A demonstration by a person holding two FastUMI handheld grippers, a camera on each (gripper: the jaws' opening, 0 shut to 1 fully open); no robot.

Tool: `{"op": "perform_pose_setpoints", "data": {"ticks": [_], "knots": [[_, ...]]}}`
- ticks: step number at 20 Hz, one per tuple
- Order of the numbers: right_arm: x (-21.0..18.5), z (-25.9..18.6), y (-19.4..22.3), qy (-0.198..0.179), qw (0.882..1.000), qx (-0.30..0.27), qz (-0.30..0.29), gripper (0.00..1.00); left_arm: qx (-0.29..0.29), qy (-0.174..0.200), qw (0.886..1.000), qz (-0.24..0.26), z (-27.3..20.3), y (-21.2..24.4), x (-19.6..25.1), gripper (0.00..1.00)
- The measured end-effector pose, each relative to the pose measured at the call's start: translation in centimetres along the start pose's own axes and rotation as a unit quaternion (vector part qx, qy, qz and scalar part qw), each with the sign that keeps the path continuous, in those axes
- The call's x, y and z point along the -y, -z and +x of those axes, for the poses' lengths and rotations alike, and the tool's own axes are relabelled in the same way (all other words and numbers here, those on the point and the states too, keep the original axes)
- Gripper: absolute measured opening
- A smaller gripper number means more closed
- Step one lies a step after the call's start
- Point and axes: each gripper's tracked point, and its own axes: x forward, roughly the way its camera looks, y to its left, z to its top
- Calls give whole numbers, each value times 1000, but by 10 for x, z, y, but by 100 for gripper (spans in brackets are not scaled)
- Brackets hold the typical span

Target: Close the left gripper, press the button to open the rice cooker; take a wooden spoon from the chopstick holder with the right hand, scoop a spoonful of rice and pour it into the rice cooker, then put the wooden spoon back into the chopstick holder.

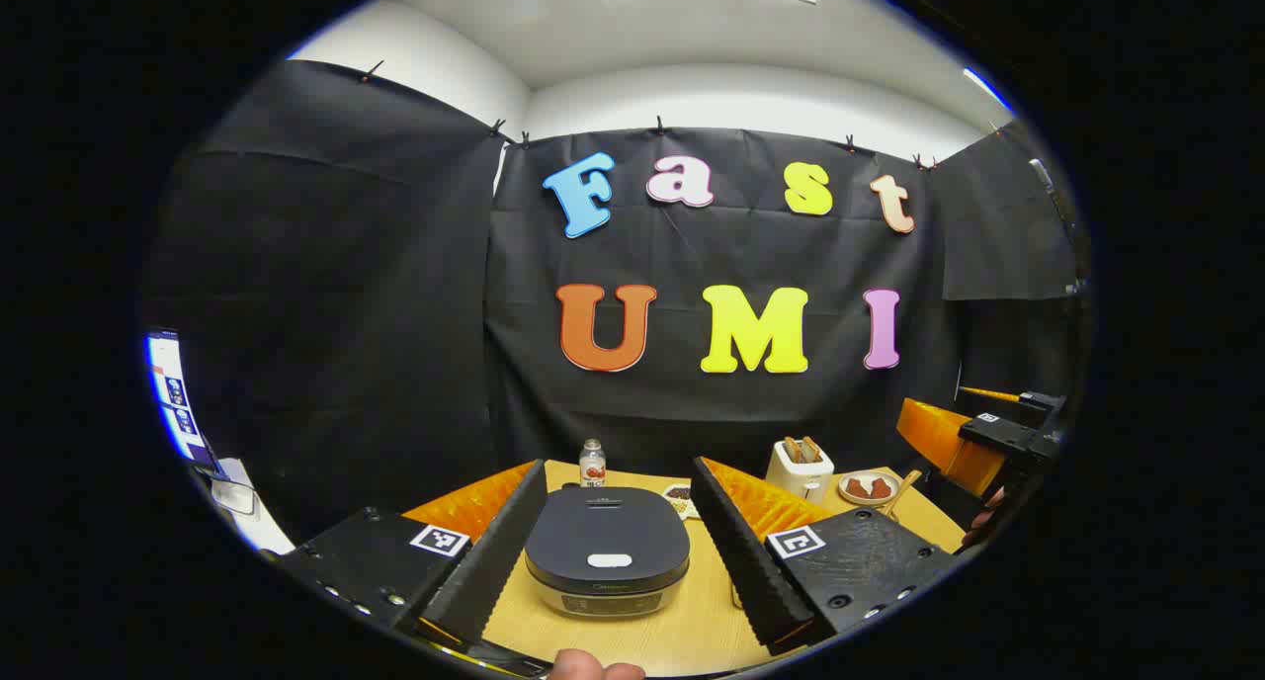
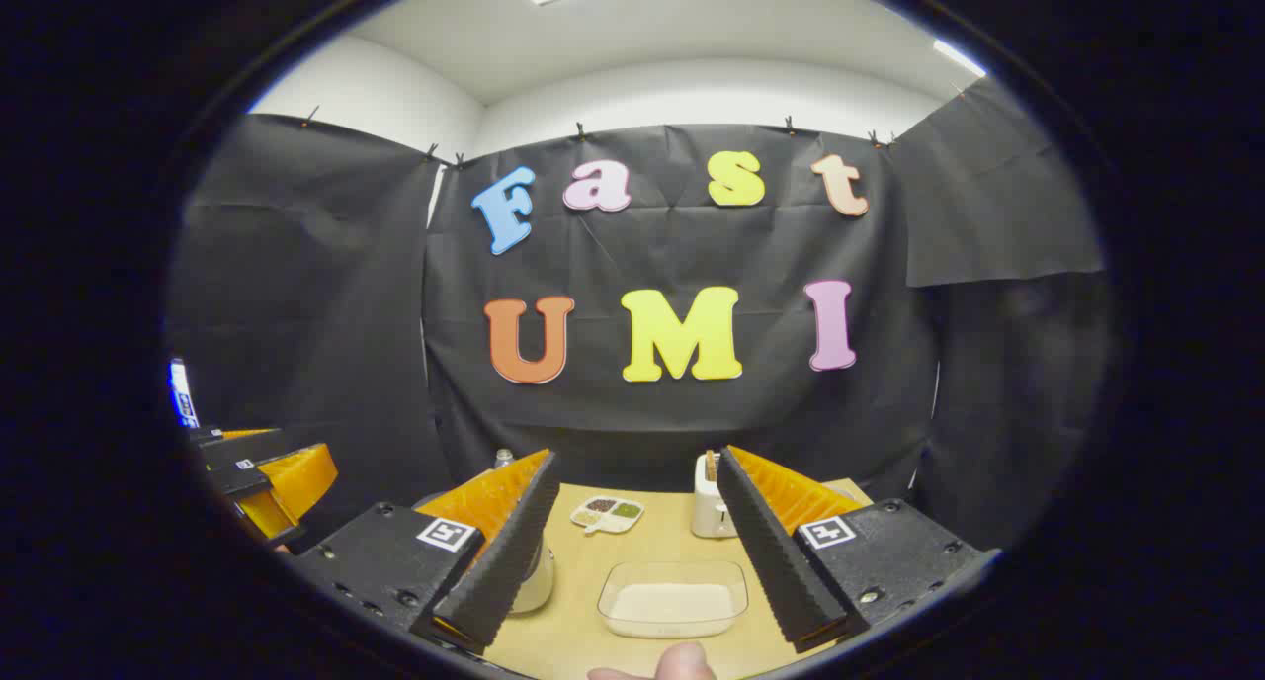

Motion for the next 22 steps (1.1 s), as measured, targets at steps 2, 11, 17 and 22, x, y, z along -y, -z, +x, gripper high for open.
{"op": "perform_pose_setpoints", "data": {"ticks": [2,11,17,22], "knots": [[3,0,3,4,1000,-2,1,100,-4,-2,1000,-2,2,4,0,94],[10,-1,-3,25,1000,9,1,100,-13,-1,1000,-8,2,9,-5,94],[9,1,-4,26,1000,9,1,100,-22,-8,1000,-12,0,12,-14,94],[11,6,-1,26,1000,5,3,100,-22,-20,999,-10,1,12,-20,94]]}}
